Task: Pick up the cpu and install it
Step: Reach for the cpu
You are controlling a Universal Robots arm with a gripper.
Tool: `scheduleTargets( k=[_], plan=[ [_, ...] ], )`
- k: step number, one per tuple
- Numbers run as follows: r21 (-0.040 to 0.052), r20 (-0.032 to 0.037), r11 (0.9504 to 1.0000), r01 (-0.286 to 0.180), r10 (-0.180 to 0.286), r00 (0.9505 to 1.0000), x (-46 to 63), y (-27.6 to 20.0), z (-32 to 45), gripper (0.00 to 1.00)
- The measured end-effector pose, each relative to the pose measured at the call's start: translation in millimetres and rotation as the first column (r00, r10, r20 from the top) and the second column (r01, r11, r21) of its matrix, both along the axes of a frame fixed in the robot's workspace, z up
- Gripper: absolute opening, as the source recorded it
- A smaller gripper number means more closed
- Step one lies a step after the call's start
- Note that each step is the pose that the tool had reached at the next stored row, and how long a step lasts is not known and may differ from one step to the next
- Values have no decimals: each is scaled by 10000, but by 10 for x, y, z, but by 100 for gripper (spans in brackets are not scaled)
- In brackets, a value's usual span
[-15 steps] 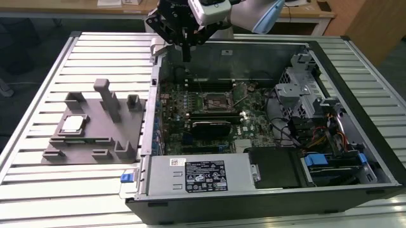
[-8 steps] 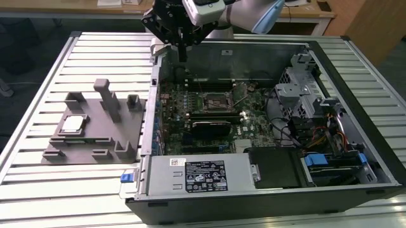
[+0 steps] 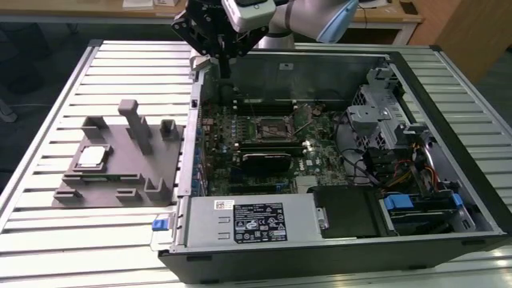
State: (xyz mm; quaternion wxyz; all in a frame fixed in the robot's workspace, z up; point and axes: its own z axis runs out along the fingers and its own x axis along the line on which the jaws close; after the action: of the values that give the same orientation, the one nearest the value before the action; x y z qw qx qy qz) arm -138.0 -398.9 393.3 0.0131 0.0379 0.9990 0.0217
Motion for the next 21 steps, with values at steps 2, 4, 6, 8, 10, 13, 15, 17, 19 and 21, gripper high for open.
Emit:
scheduleTargets(
  k=[2,4,6,8,10,13,15,17,19,21],
  plan=[
    [0,0,10000,0,0,10000,-14,0,0,11],
    [-1,-1,10000,0,0,10000,-31,0,1,11],
    [-1,-1,10000,0,0,10000,-49,0,0,11],
    [-1,-1,10000,0,0,10000,-73,0,1,11],
    [-1,-1,10000,0,0,10000,-98,0,0,11],
    [-1,0,10000,2,-2,10000,-137,0,0,11],
    [0,0,10000,4,-4,10000,-165,0,0,11],
    [-1,-1,10000,5,-5,10000,-194,0,0,11],
    [0,0,10000,6,-6,10000,-222,0,0,11],
    [-1,-1,10000,8,-8,10000,-252,0,0,11]
  ],
)
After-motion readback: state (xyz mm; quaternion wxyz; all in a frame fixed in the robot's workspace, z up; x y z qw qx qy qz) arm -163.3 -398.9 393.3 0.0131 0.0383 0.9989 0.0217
